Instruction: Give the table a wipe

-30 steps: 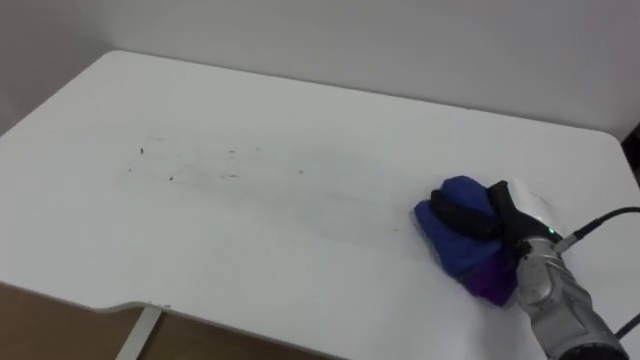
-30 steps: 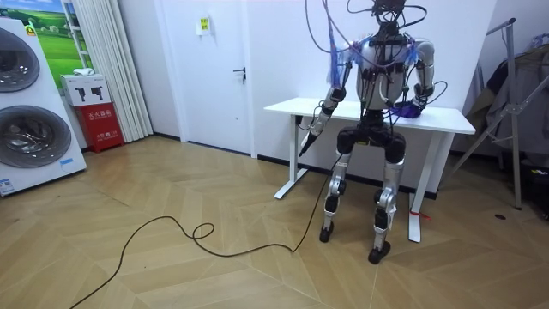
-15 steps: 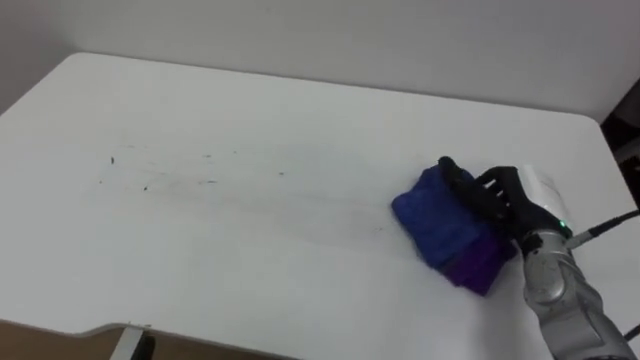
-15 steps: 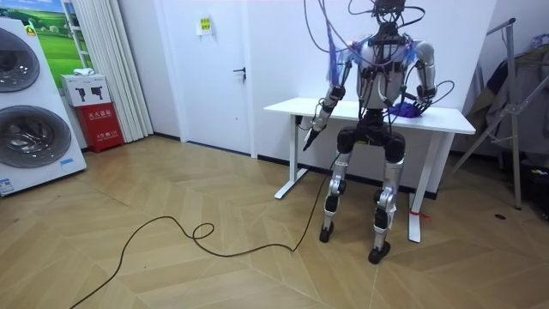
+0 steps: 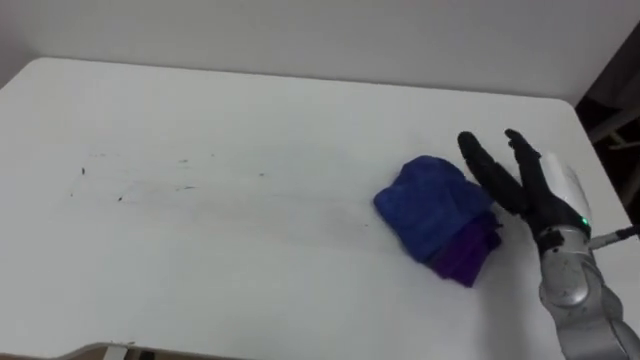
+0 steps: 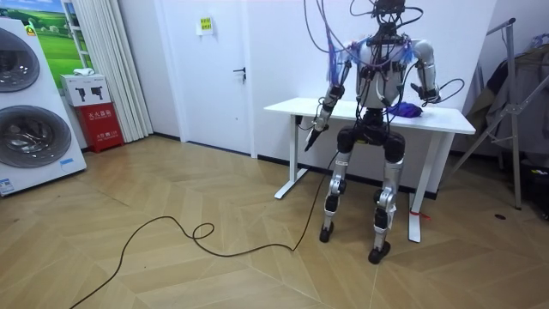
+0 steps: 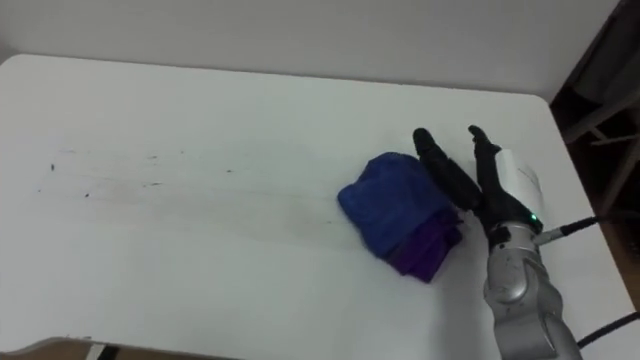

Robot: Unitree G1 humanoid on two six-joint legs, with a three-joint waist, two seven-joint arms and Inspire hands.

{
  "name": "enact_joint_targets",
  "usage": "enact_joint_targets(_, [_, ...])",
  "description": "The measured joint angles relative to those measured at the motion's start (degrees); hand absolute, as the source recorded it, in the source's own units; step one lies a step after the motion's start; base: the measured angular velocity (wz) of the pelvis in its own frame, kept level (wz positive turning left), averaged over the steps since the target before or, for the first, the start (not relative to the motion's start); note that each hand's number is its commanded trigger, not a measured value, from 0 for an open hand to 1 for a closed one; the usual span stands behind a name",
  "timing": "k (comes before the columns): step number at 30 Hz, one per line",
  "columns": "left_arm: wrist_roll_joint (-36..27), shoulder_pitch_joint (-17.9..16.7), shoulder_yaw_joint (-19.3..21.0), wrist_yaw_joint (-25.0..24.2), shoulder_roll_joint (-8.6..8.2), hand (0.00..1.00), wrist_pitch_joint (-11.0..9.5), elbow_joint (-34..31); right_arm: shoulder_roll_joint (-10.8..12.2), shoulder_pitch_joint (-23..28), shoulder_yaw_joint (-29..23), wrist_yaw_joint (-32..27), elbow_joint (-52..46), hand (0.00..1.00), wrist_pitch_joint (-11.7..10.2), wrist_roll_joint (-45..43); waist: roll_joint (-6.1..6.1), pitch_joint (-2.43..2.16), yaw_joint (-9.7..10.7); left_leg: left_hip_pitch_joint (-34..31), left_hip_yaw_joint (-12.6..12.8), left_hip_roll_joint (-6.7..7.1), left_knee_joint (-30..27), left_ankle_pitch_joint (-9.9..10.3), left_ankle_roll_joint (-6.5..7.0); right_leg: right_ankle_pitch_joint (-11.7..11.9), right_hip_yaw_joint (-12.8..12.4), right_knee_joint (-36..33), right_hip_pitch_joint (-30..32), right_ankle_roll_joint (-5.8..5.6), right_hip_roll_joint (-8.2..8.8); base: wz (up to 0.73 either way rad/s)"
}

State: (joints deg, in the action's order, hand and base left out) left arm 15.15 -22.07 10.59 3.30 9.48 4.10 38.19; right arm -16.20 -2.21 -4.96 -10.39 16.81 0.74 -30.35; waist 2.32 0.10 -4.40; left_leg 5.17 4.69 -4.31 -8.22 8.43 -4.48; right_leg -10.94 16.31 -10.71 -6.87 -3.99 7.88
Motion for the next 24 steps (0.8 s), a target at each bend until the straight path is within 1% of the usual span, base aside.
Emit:
enact_joint_targets(2, [0.48, -0.05, 0.65, 0.01, -0.15, 0.00, -0.51, -0.01, 0.07, 0.60, -1.96, -0.54, -0.42, 0.00, -0.28, 0.04, 0.16, -0.06, 0.16, 0.04, 0.18, 0.00, 0.00, 0.00, 0.00, 0.00, 0.00, 0.00, -0.01, 0.00, 0.02, -0.03])
enact_joint_targets(4, [0.78, 0.17, 2.24, 0.00, -0.67, 0.00, -0.73, -0.03, 0.07, 1.33, -4.65, -1.09, -0.69, 0.00, -0.89, 0.60, 0.24, -0.08, 0.44, 0.01, 0.23, 0.00, 0.00, 0.00, 0.00, 0.00, 0.01, 0.01, 0.00, 0.00, 0.03, 0.00])
enact_joint_targets(6, [0.76, -0.12, 5.08, 0.04, -1.87, 0.00, -0.78, -0.01, 0.06, 1.95, -8.77, -2.05, -0.70, 0.00, -1.24, 1.21, 0.07, -0.14, 1.13, 0.17, 0.53, -0.05, 0.01, 0.11, 0.06, 0.00, -0.38, -0.02, 0.03, 0.00, 0.00, -0.06])
enact_joint_targets(7, [0.76, -0.09, 5.25, 0.05, -1.91, 0.00, -0.78, 0.00, 0.06, 2.21, -10.01, -2.29, -0.72, 0.00, -1.28, 1.47, -0.01, -0.19, 1.23, 0.28, 0.69, -0.08, 0.01, 0.14, 0.08, 0.00, -0.47, -0.06, 0.01, -0.01, 0.00, -0.08])
enact_joint_targets(8, [0.70, -0.65, 5.61, 0.04, -1.92, 0.00, -0.79, 0.08, 0.05, 2.91, -12.54, -3.17, -0.73, 0.00, -1.28, 1.91, -0.15, -0.35, 1.50, 0.42, 0.76, -0.07, 0.06, 0.20, 0.13, 0.00, -0.50, -0.10, -0.12, -0.01, 0.02, -0.03])
enact_joint_targets(9, [0.70, -0.98, 6.40, 0.02, -1.91, 0.00, -0.79, 0.37, 0.04, 3.54, -14.73, -4.25, -0.47, 0.00, -1.31, 2.44, -0.10, -0.42, 2.05, 0.54, 0.77, -0.08, 0.06, 0.21, 0.13, 0.00, -0.52, -0.09, -0.24, -0.01, 0.02, 0.00])
enact_joint_targets(10, [0.74, -0.99, 6.89, 0.02, -1.90, 0.00, -0.79, 0.59, -0.08, 3.57, -15.37, -4.72, -0.01, 0.00, -1.32, 2.92, 0.12, -0.41, 2.56, 0.54, 0.77, -0.08, 0.05, 0.21, 0.13, 0.00, -0.49, -0.10, -0.22, -0.01, 0.02, 0.00])
enact_joint_targets(11, [0.74, -1.28, 7.70, 0.09, -1.87, 0.00, -0.77, 1.63, -0.48, 4.09, -16.84, -5.35, 1.25, 0.00, -1.45, 4.46, 0.20, -0.44, 3.23, 0.57, 0.82, -0.08, 0.00, 0.21, 0.13, 0.00, -0.52, -0.12, -0.22, -0.01, 0.04, 0.00])
enact_joint_targets(12, [0.74, -1.27, 7.94, 0.35, -1.84, 0.00, -0.76, 2.26, -1.22, 5.16, -17.62, -6.08, 2.93, 0.00, -1.43, 6.79, 0.56, -0.28, 3.71, 0.57, 0.89, -0.07, 0.00, 0.22, 0.14, -0.01, -0.55, -0.09, -0.18, -0.04, 0.07, 0.00])
enact_joint_targets(14, [0.70, -1.91, 7.93, 0.57, -1.76, 0.00, -0.75, 2.39, -1.60, 6.57, -18.51, -6.16, 5.38, 0.00, -0.99, 9.87, 0.95, -0.07, 4.36, 0.52, 1.22, -0.12, 0.04, 0.26, 0.13, -0.07, -0.77, -0.07, 0.03, -0.13, 0.04, -0.07])
enact_joint_targets(15, [0.73, -2.38, 7.93, 0.72, -1.77, 0.00, -0.67, 2.42, -1.59, 7.87, -19.26, -6.22, 6.46, 0.00, -0.55, 11.46, 1.10, -0.09, 4.98, 0.53, 1.50, -0.14, 0.07, 0.33, 0.14, -0.08, -1.14, -0.09, 0.20, -0.14, 0.02, -0.11])
enact_joint_targets(17, [0.68, -2.81, 8.48, 1.13, -1.76, 0.00, -0.63, 2.42, -1.62, 8.54, -20.71, -6.48, 10.31, 0.00, -0.57, 14.45, 1.37, -0.17, 5.86, 0.55, 1.77, -0.12, 0.07, 0.53, 0.18, -0.11, -1.66, -0.20, 0.38, -0.19, 0.01, -0.12])
enact_joint_targets(18, [0.68, -2.78, 9.14, 1.40, -1.75, 0.00, -0.63, 2.42, -1.65, 8.65, -21.83, -7.18, 13.52, 0.00, -0.30, 17.50, 1.67, -0.16, 5.73, 0.58, 2.32, -0.13, 0.07, 0.57, 0.23, -0.11, -2.12, -0.24, 0.59, -0.19, 0.02, -0.14])
enact_joint_targets(19, [0.72, -2.80, 9.39, 1.56, -1.69, 0.00, -0.63, 2.41, -1.65, 8.75, -22.23, -7.63, 15.04, 0.00, -0.07, 18.83, 1.85, -0.24, 5.87, 0.59, 2.54, -0.13, 0.06, 0.59, 0.25, -0.11, -2.29, -0.32, 0.72, -0.19, 0.04, -0.16])
enact_joint_targets(21, [0.73, -2.94, 9.65, 1.67, -1.22, 0.00, -0.65, 2.33, -1.65, 10.15, -23.41, -8.43, 20.86, 0.00, 0.10, 21.78, 2.61, -0.32, 6.07, 0.80, 3.18, -0.15, 0.06, 0.79, 0.30, -0.11, -2.97, -0.59, 1.04, -0.19, 0.05, -0.14])
enact_joint_targets(24, [0.71, -2.95, 10.26, 1.67, -1.20, 0.00, -0.64, 2.32, -1.66, 11.22, -24.40, -8.59, 26.46, 0.00, 0.28, 24.31, 3.21, -0.20, 6.49, 1.49, 3.97, -0.25, 0.05, 1.34, 0.31, -0.15, -3.69, -0.72, 0.92, -0.27, 0.00, -0.16])
